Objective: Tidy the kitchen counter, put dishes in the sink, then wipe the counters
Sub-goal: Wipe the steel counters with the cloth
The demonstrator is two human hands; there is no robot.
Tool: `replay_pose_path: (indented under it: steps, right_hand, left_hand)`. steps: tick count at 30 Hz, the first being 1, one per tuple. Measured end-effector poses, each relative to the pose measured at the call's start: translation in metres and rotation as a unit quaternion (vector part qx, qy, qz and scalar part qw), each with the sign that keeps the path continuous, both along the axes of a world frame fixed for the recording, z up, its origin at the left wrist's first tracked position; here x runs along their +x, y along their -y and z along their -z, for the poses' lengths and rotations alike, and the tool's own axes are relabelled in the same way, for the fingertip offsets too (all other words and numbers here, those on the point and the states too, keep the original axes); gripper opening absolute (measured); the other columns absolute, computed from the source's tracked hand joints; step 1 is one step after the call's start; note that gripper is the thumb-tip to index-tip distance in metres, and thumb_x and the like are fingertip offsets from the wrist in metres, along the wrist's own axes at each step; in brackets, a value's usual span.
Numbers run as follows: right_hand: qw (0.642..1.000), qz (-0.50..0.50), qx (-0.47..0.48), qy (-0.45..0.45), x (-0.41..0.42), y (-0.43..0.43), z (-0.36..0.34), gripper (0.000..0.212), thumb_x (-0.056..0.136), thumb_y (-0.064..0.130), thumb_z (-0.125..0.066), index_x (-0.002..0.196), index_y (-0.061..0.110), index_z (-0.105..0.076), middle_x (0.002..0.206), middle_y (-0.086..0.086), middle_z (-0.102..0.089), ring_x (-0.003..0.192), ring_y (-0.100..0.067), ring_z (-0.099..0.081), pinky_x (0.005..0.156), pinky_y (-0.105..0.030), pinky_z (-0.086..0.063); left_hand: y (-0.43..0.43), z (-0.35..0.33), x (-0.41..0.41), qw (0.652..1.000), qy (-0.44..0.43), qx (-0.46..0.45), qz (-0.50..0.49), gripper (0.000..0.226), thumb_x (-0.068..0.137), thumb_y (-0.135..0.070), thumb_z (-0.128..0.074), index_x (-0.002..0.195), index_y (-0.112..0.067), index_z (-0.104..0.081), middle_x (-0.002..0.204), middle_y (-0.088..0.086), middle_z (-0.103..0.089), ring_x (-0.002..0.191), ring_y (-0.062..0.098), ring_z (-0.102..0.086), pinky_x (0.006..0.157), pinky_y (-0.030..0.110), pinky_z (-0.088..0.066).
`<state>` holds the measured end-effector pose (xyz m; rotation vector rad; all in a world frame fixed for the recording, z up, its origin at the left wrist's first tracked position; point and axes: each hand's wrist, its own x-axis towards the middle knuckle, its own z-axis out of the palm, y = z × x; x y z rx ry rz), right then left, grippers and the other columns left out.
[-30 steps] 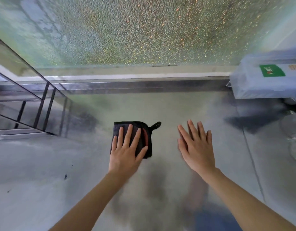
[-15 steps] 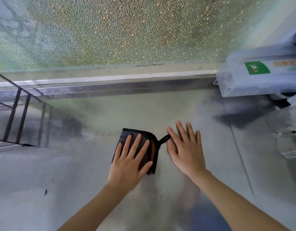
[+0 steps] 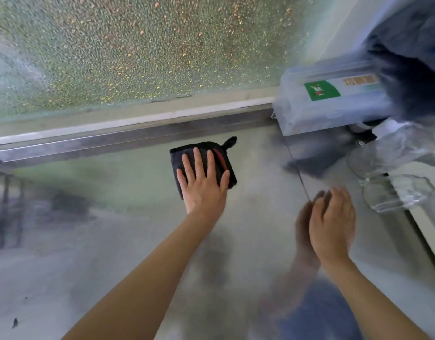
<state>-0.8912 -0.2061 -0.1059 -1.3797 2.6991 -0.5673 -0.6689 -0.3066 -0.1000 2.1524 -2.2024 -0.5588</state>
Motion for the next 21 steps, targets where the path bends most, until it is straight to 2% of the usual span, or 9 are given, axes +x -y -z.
replay_pose_path:
  steps: [2, 5, 7, 11, 14, 17, 19, 21]
  right_hand:
    - [1.000, 0.019, -0.012, 0.017, -0.005, -0.011, 0.000, 0.038, 0.096, 0.018, -0.040, 0.128, -0.003, -0.045, 0.141, -0.026, -0.040, 0.130, -0.039, -0.038, 0.108, -0.048, -0.030]
    - [0.998, 0.026, -0.023, 0.047, -0.004, -0.023, 0.000, 0.038, 0.096, 0.019, -0.040, 0.128, -0.003, -0.045, 0.143, -0.024, -0.038, 0.132, -0.038, -0.036, 0.109, -0.046, -0.028]
    - [0.997, 0.034, -0.029, 0.061, -0.005, -0.029, 0.000, 0.038, 0.097, 0.020, -0.039, 0.128, -0.002, -0.045, 0.144, -0.023, -0.037, 0.132, -0.037, -0.035, 0.109, -0.045, -0.028]
    - [0.997, 0.021, -0.031, 0.074, -0.006, -0.044, -0.005, 0.033, 0.097, 0.017, -0.042, 0.123, -0.002, -0.048, 0.142, -0.025, -0.039, 0.131, -0.037, -0.035, 0.108, -0.046, -0.029]
    - [0.997, -0.023, -0.023, 0.076, -0.002, -0.058, -0.011, 0.036, 0.096, 0.021, -0.039, 0.121, -0.003, -0.050, 0.139, -0.026, -0.041, 0.131, -0.037, -0.037, 0.107, -0.045, -0.030]
    - [0.995, -0.065, -0.013, 0.075, 0.004, -0.077, -0.017, 0.039, 0.092, 0.022, -0.038, 0.119, -0.003, -0.051, 0.139, -0.026, -0.042, 0.129, -0.038, -0.039, 0.105, -0.044, -0.032]
    - [0.993, -0.102, -0.003, 0.063, 0.007, -0.095, -0.021, 0.039, 0.093, 0.023, -0.037, 0.120, -0.002, -0.052, 0.139, -0.023, -0.044, 0.129, -0.037, -0.041, 0.104, -0.044, -0.035]
    - [0.990, -0.127, -0.001, 0.060, 0.005, -0.114, -0.023, 0.039, 0.094, 0.023, -0.038, 0.120, -0.001, -0.053, 0.140, -0.021, -0.044, 0.128, -0.036, -0.042, 0.104, -0.044, -0.036]
  left_hand:
    - [-0.016, 0.001, -0.035, 0.998, -0.008, -0.007, 0.064, 0.063, 0.095, -0.054, -0.013, 0.148, -0.023, 0.001, 0.156, 0.007, 0.009, 0.142, 0.031, 0.012, 0.113, 0.046, 0.007]
    - [-0.057, 0.002, -0.073, 0.989, -0.001, -0.038, 0.144, 0.062, 0.092, -0.053, -0.020, 0.144, -0.020, -0.029, 0.152, 0.010, -0.024, 0.140, 0.036, -0.020, 0.111, 0.051, -0.018]
    - [-0.085, 0.003, -0.081, 0.980, -0.001, -0.039, 0.197, 0.061, 0.089, -0.053, -0.027, 0.140, -0.022, -0.039, 0.147, 0.008, -0.037, 0.135, 0.033, -0.032, 0.108, 0.049, -0.027]
    - [-0.125, 0.008, -0.059, 0.965, 0.001, -0.028, 0.262, 0.061, 0.088, -0.055, -0.033, 0.140, -0.023, -0.039, 0.147, 0.006, -0.038, 0.135, 0.031, -0.033, 0.109, 0.044, -0.019]
    - [-0.138, 0.012, -0.029, 0.980, 0.027, -0.032, 0.196, 0.063, 0.089, -0.056, -0.030, 0.139, -0.019, -0.040, 0.146, 0.010, -0.037, 0.134, 0.034, -0.031, 0.107, 0.045, -0.018]
    - [-0.150, 0.009, -0.003, 0.996, 0.050, -0.005, 0.076, 0.068, 0.092, -0.057, -0.015, 0.141, -0.015, -0.036, 0.148, 0.014, -0.033, 0.134, 0.038, -0.033, 0.108, 0.049, -0.026]
    - [-0.157, 0.002, 0.005, 0.999, 0.037, 0.009, -0.013, 0.073, 0.089, -0.061, -0.008, 0.146, -0.016, -0.021, 0.154, 0.013, -0.018, 0.140, 0.038, -0.017, 0.111, 0.051, -0.017]
    - [-0.159, -0.004, -0.002, 0.996, 0.020, 0.041, -0.078, 0.070, 0.090, -0.059, -0.011, 0.148, -0.020, -0.004, 0.157, 0.010, 0.001, 0.143, 0.035, 0.003, 0.113, 0.050, -0.002]
